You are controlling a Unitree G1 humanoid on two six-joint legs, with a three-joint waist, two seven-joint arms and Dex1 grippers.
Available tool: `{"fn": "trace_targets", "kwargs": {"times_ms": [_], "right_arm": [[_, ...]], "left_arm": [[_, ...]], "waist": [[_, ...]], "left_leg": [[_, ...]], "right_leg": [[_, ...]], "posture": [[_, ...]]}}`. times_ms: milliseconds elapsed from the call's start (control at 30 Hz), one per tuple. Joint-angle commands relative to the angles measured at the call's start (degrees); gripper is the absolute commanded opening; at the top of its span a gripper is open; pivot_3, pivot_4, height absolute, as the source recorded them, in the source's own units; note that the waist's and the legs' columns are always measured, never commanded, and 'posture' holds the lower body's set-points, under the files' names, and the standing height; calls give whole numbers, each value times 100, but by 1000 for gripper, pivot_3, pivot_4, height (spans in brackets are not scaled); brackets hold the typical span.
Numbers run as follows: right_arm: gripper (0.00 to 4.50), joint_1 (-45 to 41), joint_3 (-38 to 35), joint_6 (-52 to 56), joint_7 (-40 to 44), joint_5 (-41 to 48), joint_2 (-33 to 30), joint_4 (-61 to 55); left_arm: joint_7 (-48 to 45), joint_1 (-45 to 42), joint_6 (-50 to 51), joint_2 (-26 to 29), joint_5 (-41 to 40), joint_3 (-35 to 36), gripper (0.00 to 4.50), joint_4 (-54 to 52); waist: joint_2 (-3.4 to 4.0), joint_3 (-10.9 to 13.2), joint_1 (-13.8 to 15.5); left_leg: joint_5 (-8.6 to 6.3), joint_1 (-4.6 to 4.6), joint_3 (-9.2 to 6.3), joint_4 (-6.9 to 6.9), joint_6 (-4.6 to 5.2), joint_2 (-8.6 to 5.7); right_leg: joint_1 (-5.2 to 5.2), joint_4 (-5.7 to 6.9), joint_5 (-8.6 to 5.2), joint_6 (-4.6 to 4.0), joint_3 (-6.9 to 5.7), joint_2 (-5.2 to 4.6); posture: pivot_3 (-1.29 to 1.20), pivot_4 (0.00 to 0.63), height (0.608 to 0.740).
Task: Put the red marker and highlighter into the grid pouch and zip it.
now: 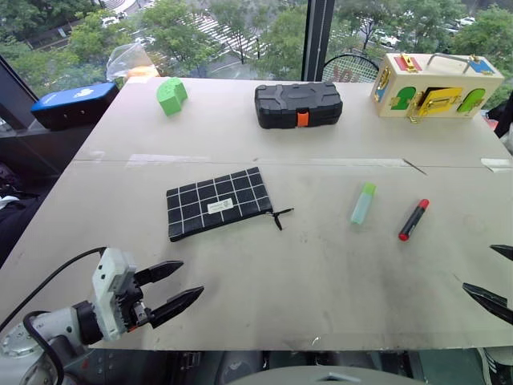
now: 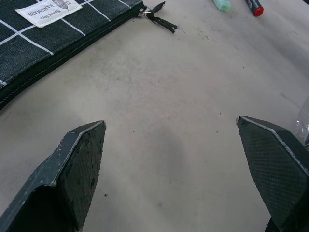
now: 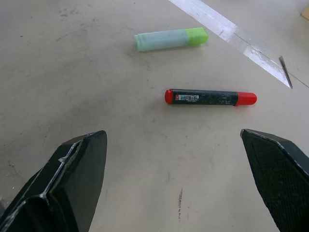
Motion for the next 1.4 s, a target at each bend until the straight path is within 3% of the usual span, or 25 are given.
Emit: {"fn": "trace_targets", "kwargs": {"times_ms": [33, 133, 333, 367, 467, 533, 800, 1033, 1400], "right_arm": [[4500, -235, 107, 171, -222, 214, -71, -308], [4500, -598, 405, 371, -555, 481, 49, -630], [4500, -907, 802, 815, -801, 1385, 169, -1392], [4500, -924, 943, 902, -782, 1563, 112, -1621], [4500, -1009, 1669, 1011, -690, 1714, -71, -2274], [4500, -1068, 1987, 962, -690, 1667, -83, -2426], [4500, -948, 2364, 670, -752, 1431, 119, -2533], [4500, -652, 2570, 253, -705, 1037, 354, -2362], [4500, -519, 2625, 85, -877, 930, 417, -2367]], "left_arm": [[359, -163, -200, -258, 43, -12, 4413, -169], [1123, -560, -251, -683, 89, -52, 4413, -356], [1643, -1026, -321, -621, 359, 48, 4413, -155], [1554, -1067, -693, -517, 669, 86, 4413, 66], [1060, -1054, -3529, 131, 2448, 73, 4413, 1526], [932, -1181, -5018, 501, 3094, 17, 4413, 2581], [1460, -2587, -8049, 1407, 4469, -800, 4413, 5886], [1817, -3745, -9149, 1303, 5128, -1893, 4413, 6889], [2727, -4717, -9244, 943, 6018, -2915, 4413, 7135]], "waist": [[0, 0, -1], [-1, 0, -4], [-17, -10, 12], [-18, -11, 10], [-20, -13, -10], [-21, -13, -9], [-36, -22, 59], [-16, -40, 102], [-5, -71, 149]], "left_leg": [[0, 0, 0, 0, 0, 0], [0, 2, 1, 2, 1, -1], [9, -1, 0, 1, 16, -1], [8, -3, 0, 1, 17, -2], [7, 2, 1, -4, 16, -1], [6, 4, 4, -4, 16, 0], [-8, -39, 2, 10, 24, -4], [-5, -39, 4, 13, 40, -9], [-4, -23, 17, 20, 45, -17]], "right_leg": [[0, 0, 0, 0, 0, 0], [1, -1, 1, 0, 7, 0], [2, 2, 14, -23, 7, 4], [2, 1, 14, -23, 7, 5], [0, 1, 15, -25, 5, 13], [-2, 1, 15, -26, 7, 10], [-26, -4, 16, -25, -18, -20], [-21, 0, 17, -22, -26, -26], [-8, 8, 29, 5, -37, 10]], "posture": [[0, 150, 740], [0, 150, 740], [0, 150, 740], [0, 150, 740], [0, 150, 740], [0, 150, 740], [0, 150, 740], [0, 150, 740], [0, 150, 740]]}}
